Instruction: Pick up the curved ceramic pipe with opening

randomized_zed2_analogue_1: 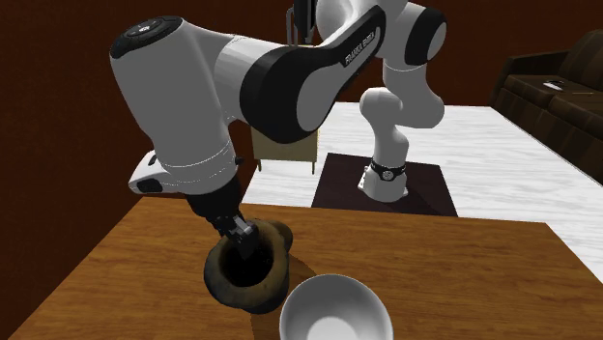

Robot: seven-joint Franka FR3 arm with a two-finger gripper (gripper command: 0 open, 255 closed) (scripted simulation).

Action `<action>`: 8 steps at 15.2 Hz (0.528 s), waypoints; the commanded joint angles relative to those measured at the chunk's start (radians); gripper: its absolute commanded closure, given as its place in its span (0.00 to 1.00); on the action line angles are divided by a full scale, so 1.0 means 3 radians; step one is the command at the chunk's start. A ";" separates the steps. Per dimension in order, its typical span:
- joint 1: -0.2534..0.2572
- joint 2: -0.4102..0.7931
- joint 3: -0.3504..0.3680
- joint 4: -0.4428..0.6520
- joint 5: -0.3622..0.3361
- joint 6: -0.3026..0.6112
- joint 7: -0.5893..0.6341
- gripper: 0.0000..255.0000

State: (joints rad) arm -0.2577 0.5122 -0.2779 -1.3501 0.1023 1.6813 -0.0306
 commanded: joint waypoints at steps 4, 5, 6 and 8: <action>0.0001 0.0000 0.0000 -0.0003 0.0000 0.0001 0.0001 1.00; 0.0000 0.0001 0.0000 -0.0001 0.0000 0.0000 0.0000 1.00; 0.0000 0.0000 0.0000 -0.0003 0.0000 0.0001 0.0000 1.00; -0.0002 -0.0004 -0.0001 0.0031 -0.0002 -0.0038 0.0000 1.00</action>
State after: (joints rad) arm -0.2580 0.5123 -0.2779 -1.3459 0.1022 1.6759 -0.0309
